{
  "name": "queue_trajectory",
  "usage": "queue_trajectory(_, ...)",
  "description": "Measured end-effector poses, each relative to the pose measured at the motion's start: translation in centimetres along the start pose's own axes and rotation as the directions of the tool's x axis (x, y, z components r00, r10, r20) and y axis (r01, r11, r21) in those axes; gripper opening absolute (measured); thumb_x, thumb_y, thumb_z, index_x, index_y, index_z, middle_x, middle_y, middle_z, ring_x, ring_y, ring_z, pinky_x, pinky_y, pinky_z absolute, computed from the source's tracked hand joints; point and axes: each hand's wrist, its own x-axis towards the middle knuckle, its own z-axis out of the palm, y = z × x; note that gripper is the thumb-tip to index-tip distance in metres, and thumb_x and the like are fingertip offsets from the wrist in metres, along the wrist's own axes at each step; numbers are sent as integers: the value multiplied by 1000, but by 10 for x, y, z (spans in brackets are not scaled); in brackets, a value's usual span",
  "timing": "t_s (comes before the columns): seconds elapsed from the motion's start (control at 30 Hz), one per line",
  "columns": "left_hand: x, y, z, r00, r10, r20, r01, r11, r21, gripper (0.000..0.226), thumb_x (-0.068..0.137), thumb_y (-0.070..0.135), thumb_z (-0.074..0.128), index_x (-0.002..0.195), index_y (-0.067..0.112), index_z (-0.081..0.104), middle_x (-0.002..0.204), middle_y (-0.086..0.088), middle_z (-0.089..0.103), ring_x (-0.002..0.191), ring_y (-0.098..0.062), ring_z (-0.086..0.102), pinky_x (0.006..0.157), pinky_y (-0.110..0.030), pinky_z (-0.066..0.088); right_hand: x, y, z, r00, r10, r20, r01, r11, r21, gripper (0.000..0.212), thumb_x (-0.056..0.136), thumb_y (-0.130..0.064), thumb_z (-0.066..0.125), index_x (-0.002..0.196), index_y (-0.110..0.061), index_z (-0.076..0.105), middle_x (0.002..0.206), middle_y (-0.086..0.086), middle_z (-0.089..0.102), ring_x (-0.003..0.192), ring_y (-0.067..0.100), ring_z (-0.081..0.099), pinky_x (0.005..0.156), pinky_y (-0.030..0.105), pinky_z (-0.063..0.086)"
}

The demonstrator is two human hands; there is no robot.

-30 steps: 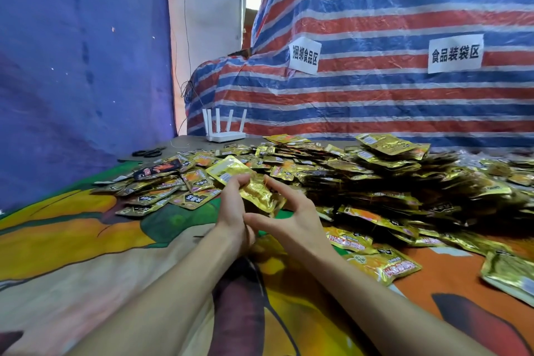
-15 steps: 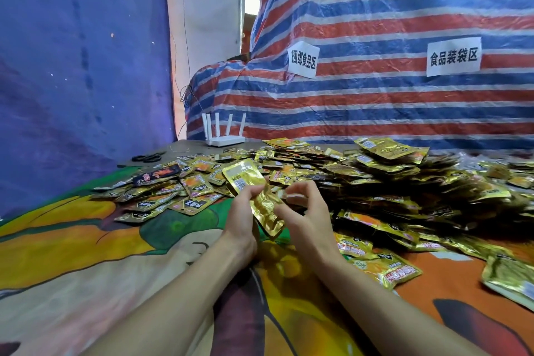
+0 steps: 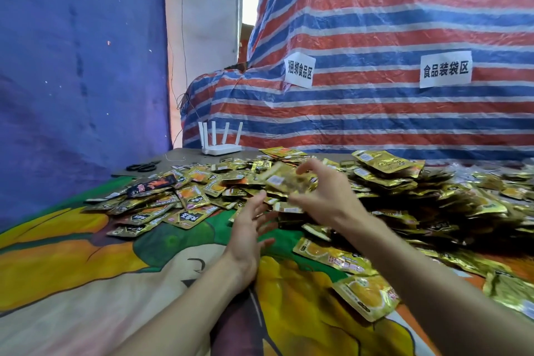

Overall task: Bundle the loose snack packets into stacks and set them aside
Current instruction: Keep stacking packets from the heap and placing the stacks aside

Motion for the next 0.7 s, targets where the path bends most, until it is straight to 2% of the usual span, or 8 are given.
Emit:
queue_trajectory(0.07,1,0,-2,998,-8,-64,9,1000,11,52,82,56,56,114,15,65,109,-5,70,98,-22,63,77,-36,43,26,13,-13,998,43,-50,-51,985,-163,37,81,-22,78,110,-15,58,95,3,65,75,14,61,57,24,49)
queue_trajectory(0.13,1,1,-2,997,-14,-81,16,999,34,40,92,47,51,107,13,66,101,-4,69,87,-20,62,73,-35,42,45,28,-17,992,98,-79,-120,926,-358,32,85,-25,69,112,-14,54,98,13,65,86,29,60,67,34,46)
queue_trajectory(0.27,1,-1,-1,999,-31,-14,33,992,121,33,96,42,50,95,14,68,86,0,67,73,-16,58,67,-32,40,51,52,-3,974,222,-49,-185,652,-736,48,88,-38,59,130,-17,50,129,21,58,126,39,47,100,47,38)
queue_trajectory(0.4,3,-4,2,996,82,-20,-72,949,305,18,99,28,55,94,14,67,87,1,64,69,-11,57,62,-25,40,47,52,9,955,282,-94,-242,553,-797,60,87,-41,54,139,-14,47,139,23,48,133,40,37,105,50,33)
queue_trajectory(0.47,1,-5,4,972,225,-70,-176,891,419,9,97,21,58,91,18,64,88,3,63,76,-12,56,65,-25,43,46,41,12,957,266,-117,-251,550,-797,55,87,-42,53,133,-12,51,136,23,48,130,40,38,104,51,32)
queue_trajectory(0.57,0,10,1,878,427,-217,-256,802,539,9,93,16,58,88,24,60,90,3,63,83,-17,59,71,-33,49,45,19,26,984,141,-113,-178,648,-740,50,87,-44,55,125,-11,54,130,20,51,125,38,42,104,51,34)
queue_trajectory(0.63,10,31,-11,857,479,-192,-239,698,675,7,92,16,58,90,23,59,97,0,64,90,-21,61,81,-39,53,44,3,44,998,64,-16,-59,750,-659,52,88,-46,58,130,-15,53,134,17,51,127,36,42,105,50,34)
queue_trajectory(0.7,22,55,-34,892,438,-111,-164,543,823,11,91,16,61,88,26,56,101,-1,63,96,-22,61,89,-43,53,43,-12,69,991,26,132,50,838,-543,56,89,-46,60,137,-22,51,137,14,50,129,33,41,107,49,34)
